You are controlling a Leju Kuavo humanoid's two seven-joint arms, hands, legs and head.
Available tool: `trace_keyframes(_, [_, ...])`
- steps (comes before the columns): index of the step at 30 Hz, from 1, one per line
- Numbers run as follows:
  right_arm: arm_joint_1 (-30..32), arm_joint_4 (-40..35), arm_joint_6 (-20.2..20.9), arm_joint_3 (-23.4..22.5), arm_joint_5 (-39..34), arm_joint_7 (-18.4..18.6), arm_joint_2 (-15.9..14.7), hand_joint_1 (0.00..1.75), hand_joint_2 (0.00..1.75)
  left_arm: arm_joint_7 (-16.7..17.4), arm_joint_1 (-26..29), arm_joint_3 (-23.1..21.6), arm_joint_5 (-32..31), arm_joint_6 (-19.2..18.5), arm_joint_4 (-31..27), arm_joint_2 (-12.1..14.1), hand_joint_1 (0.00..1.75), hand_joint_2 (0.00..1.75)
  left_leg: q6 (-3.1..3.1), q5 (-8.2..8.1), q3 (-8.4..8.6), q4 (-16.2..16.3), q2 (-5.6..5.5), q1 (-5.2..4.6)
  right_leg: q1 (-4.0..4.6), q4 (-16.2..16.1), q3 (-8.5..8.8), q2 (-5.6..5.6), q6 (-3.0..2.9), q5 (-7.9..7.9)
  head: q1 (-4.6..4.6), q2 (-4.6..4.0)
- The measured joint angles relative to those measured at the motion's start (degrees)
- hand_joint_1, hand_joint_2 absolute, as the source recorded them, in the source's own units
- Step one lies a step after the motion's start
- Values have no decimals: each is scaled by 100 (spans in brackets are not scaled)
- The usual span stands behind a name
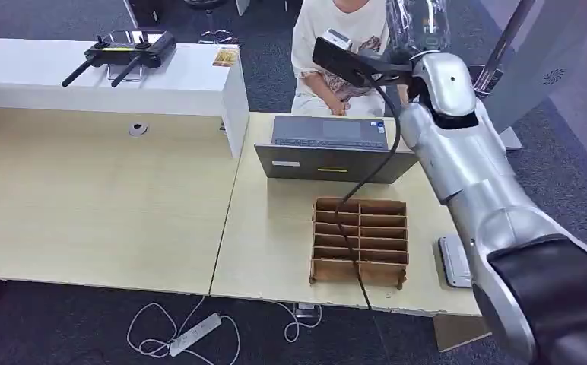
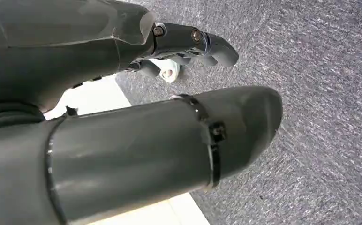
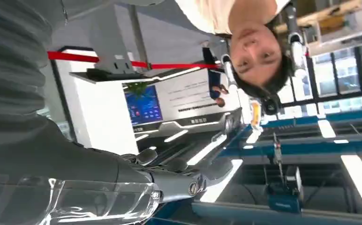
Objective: Pass the card to the sensor for recognition and then transmit it.
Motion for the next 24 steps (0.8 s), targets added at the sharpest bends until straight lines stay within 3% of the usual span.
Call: trace_keyframes(24, [-10,626,173,31,144,87,72,0,175,74,-2,20,-35,-15,0,-2,0,0,0,0,0,1,0,1,1,1,-1,1,1,0,0,0])
